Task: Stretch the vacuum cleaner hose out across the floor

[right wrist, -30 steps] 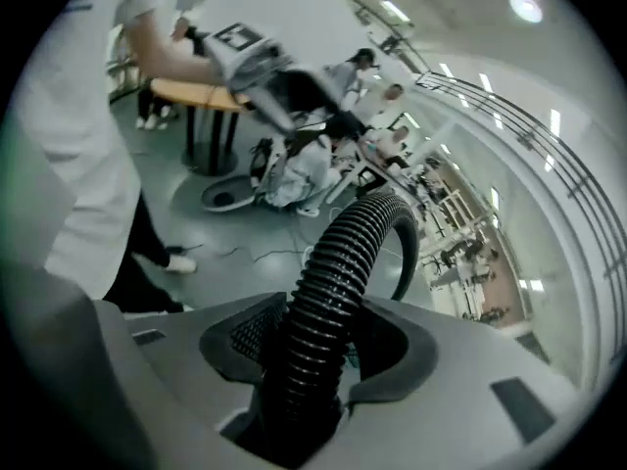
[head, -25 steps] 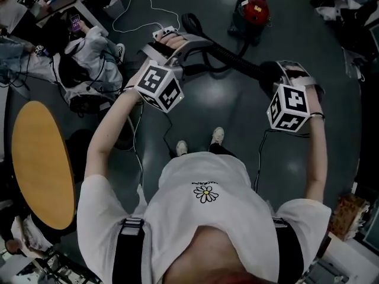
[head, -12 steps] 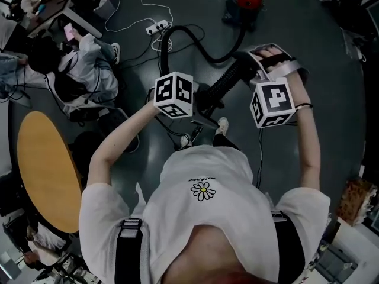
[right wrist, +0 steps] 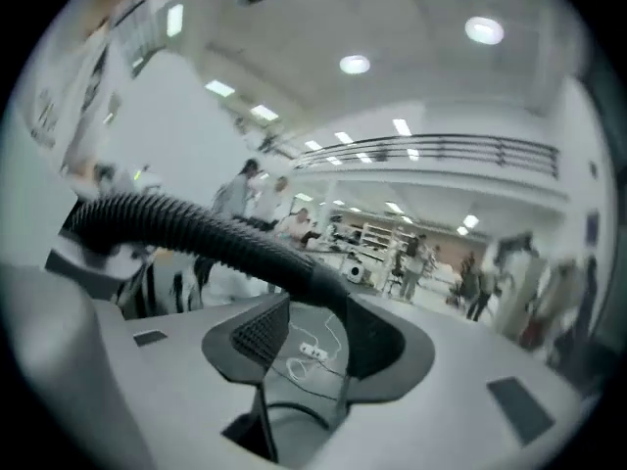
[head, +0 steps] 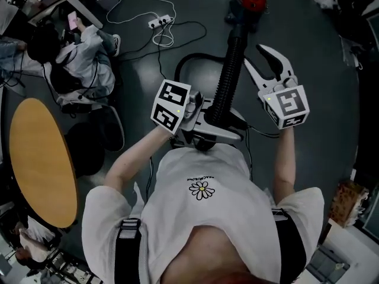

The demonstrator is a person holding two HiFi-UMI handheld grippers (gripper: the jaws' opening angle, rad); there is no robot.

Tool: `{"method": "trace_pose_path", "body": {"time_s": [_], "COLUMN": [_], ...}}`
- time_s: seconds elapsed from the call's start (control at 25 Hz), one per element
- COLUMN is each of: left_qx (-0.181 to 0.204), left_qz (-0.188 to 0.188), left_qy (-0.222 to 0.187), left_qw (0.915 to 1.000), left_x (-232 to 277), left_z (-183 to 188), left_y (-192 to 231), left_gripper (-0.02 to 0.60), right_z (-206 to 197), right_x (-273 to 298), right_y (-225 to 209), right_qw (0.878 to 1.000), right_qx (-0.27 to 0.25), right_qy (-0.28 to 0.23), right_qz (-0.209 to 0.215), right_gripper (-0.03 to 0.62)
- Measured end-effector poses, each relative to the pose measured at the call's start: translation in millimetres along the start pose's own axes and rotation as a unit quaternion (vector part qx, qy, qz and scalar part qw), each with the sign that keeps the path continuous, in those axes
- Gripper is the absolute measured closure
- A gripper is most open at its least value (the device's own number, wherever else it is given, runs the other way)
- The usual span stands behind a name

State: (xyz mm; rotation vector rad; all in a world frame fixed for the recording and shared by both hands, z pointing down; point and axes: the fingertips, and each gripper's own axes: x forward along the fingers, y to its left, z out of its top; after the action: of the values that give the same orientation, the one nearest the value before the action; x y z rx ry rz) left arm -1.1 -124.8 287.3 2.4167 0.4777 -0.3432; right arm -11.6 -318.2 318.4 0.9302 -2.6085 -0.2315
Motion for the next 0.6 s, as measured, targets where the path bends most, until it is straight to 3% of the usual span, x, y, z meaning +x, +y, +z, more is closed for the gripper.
{"method": "trace_pose_path", "body": {"time_s": [0.04,0.08,0.12,0.16,0.2,0.28,0.36,0.4,0.44,0.48,0.56,0.6], "left_qx": [0.004,0.007,0.008,0.007,0.003,-0.008,-0.024,-0.029,-0.031,-0.031,-0.029,-0.027], "left_qz": [-0.001,-0.003,-0.007,-0.013,-0.019,-0.029,-0.035,-0.034,-0.031,-0.027,-0.025,-0.026], "left_qy": [-0.002,-0.008,-0.016,-0.023,-0.024,0.000,0.039,0.060,0.080,0.094,0.096,0.093], "left_qw": [1.0000,0.9999,0.9998,0.9996,0.9995,0.9996,0.9984,0.9972,0.9958,0.9947,0.9946,0.9949], "left_x": [-4.0,-8.0,-11.5,-13.3,-12.6,-2.7,12.9,20.9,28.0,33.4,38.5,41.2], "left_z": [-4.1,-8.2,-12.3,-17.2,-24.5,-48.6,-83.0,-102.6,-122.1,-139.3,-162.5,-171.3], "left_y": [-9.7,-19.7,-29.9,-40.0,-49.6,-66.8,-80.6,-86.7,-93.0,-99.8,-115.8,-125.9], "left_gripper": [0.445,0.444,0.445,0.445,0.447,0.453,0.452,0.451,0.451,0.451,0.451,0.451], "right_z": [-7.5,-16.4,-24.2,-29.0,-30.1,-24.9,-18.7,-17.9,-19.8,-24.2,-35.9,-40.6], "right_x": [-10.0,-18.2,-24.2,-28.6,-32.3,-39.8,-47.7,-51.6,-55.6,-59.6,-69.6,-77.0], "right_y": [-4.9,-3.7,4.7,18.5,34.3,62.5,88.5,103.3,119.4,136.2,168.4,183.0], "right_qw": [0.994,0.977,0.950,0.913,0.870,0.764,0.654,0.614,0.591,0.586,0.592,0.587], "right_qx": [0.103,0.207,0.307,0.397,0.474,0.600,0.684,0.710,0.724,0.729,0.727,0.730], "right_qy": [-0.023,-0.043,-0.059,-0.075,-0.093,-0.145,-0.183,-0.186,-0.178,-0.160,-0.115,-0.096], "right_qz": [-0.015,-0.012,0.012,0.052,0.099,0.189,0.265,0.291,0.307,0.316,0.327,0.335], "right_gripper": [0.399,0.399,0.399,0.399,0.399,0.399,0.399,0.399,0.399,0.399,0.398,0.398]}}
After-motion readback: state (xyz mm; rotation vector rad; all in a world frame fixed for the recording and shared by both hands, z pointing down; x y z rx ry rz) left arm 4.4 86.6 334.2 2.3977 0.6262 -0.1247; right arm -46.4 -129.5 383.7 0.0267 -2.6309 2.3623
